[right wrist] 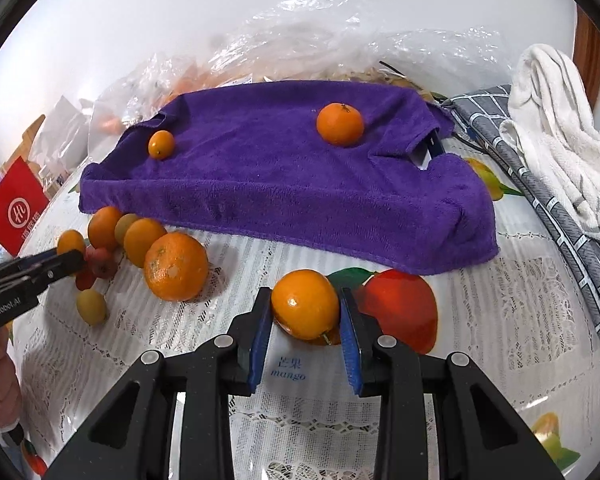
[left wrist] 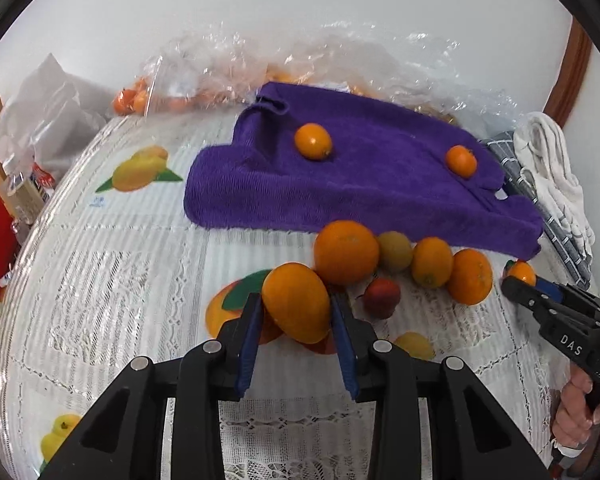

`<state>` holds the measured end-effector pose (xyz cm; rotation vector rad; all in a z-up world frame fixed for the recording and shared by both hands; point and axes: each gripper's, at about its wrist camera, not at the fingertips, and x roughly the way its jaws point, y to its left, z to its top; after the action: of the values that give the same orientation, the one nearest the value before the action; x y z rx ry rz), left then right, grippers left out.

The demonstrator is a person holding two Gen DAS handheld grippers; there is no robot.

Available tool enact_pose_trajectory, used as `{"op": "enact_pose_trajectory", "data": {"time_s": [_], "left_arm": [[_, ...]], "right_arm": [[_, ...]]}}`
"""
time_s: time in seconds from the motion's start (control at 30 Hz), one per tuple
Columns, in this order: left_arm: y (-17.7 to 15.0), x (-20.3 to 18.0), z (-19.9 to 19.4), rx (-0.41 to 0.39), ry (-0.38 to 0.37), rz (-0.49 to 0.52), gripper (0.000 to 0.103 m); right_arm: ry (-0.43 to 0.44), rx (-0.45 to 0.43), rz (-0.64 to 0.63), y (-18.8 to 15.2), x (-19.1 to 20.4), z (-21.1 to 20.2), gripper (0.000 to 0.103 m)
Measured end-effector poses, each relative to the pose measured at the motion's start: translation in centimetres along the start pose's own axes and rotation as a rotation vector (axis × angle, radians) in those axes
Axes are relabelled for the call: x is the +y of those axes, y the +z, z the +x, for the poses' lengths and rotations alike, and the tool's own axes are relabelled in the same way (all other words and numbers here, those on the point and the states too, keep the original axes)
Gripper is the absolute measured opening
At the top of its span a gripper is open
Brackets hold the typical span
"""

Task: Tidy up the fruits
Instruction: 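Lift both held oranges and carry them toward the purple towel, then lower both oranges onto the purple towel and open both tools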

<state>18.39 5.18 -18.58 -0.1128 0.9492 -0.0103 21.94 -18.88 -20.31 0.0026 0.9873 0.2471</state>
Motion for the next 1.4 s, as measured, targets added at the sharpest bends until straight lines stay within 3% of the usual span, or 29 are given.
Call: {"op": "enact_pose_trajectory", "data": {"time_s": [0.2,0.3,0.43,0.53,0.63,0.93,1.03,1.23,1.4], "left_arm": [[-0.2,-0.1,0.3,0.001,0.007,0.0,0.034],[-0.2,-0.3,0.4,0.006,-0.012,0.007,0.044],[-0.3,-1.0,0.4,-0.003,0.021,0.035,0.045],[-0.3,-0.8,0.2,-0.025,0.044,0.027,0.032],[0.0,-0.1,0.0,-0.019,-0.016,-0.012,0.032],[0.7,0.2,-2.8,-0.167,-0.009,-0.025,0.032],[0.9,0.4,-3.9,-0.197,0.021,-0.026,0.032],[3.4,0.0,-6.5,-0.21,-0.02,-0.046,0.032],[7.0,-1.2,-7.6,-0.264,-0.03,-0.033,0.032]], "right_arm": [[-0.024,0.011,-0.03,0.0,0.4,0.2,0.033],[-0.019,0.016,-0.029,0.1,0.3,0.2,0.033],[-0.028,0.014,-0.041,0.0,0.4,0.2,0.033],[-0.032,0.008,-0.041,-0.1,0.5,0.0,0.032],[0.021,0.006,-0.008,0.0,0.0,-0.3,0.032],[0.058,-0.094,0.019,0.5,-0.3,-2.6,0.032],[0.118,-0.101,0.038,0.9,-0.5,-3.0,0.032],[0.066,-0.112,0.013,3.5,0.3,-4.8,0.032],[0.062,-0.193,-0.019,6.7,1.1,-6.8,0.032]]}}
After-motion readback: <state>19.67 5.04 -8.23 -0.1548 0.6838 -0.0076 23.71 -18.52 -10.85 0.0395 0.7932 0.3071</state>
